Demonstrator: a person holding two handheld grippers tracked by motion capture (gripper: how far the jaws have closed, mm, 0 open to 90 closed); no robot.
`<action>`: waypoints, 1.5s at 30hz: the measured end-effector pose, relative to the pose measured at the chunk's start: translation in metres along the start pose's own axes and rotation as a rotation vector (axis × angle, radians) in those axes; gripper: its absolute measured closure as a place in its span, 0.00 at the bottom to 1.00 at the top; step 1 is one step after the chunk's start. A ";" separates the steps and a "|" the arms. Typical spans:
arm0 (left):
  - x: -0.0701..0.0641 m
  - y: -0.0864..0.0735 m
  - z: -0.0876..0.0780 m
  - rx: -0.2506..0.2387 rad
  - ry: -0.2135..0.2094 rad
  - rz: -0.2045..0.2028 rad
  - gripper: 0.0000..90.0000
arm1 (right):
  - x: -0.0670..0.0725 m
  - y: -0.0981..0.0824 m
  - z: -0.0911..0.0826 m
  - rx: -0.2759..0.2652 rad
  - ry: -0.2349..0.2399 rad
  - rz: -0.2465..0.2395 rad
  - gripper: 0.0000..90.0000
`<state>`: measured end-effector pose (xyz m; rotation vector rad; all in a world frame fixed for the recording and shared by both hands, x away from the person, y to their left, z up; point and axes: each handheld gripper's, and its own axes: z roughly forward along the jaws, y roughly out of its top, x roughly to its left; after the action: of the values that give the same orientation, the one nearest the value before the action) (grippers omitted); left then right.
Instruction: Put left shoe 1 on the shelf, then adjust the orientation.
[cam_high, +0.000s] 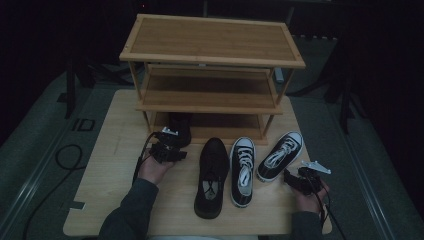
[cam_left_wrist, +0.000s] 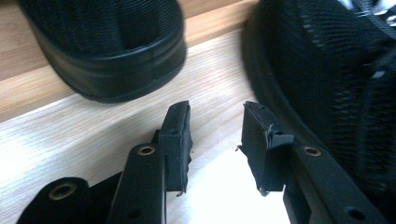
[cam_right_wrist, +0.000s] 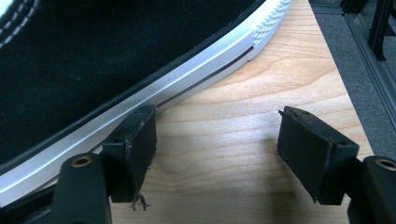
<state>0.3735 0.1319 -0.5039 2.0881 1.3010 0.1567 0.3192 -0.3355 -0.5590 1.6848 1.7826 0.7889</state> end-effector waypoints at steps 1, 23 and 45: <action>0.000 0.000 0.000 0.000 0.000 0.000 0.69 | 0.000 0.000 0.000 0.000 0.000 -0.001 0.31; -0.046 0.018 -0.036 -0.022 -0.091 0.140 0.65 | 0.000 0.000 0.000 -0.001 0.000 -0.002 0.31; -0.081 0.018 -0.051 0.013 -0.113 0.233 0.65 | 0.000 0.000 0.000 -0.002 -0.001 -0.003 0.31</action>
<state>0.3254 0.0832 -0.4345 2.2218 0.9935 0.1298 0.3193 -0.3357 -0.5590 1.6808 1.7830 0.7881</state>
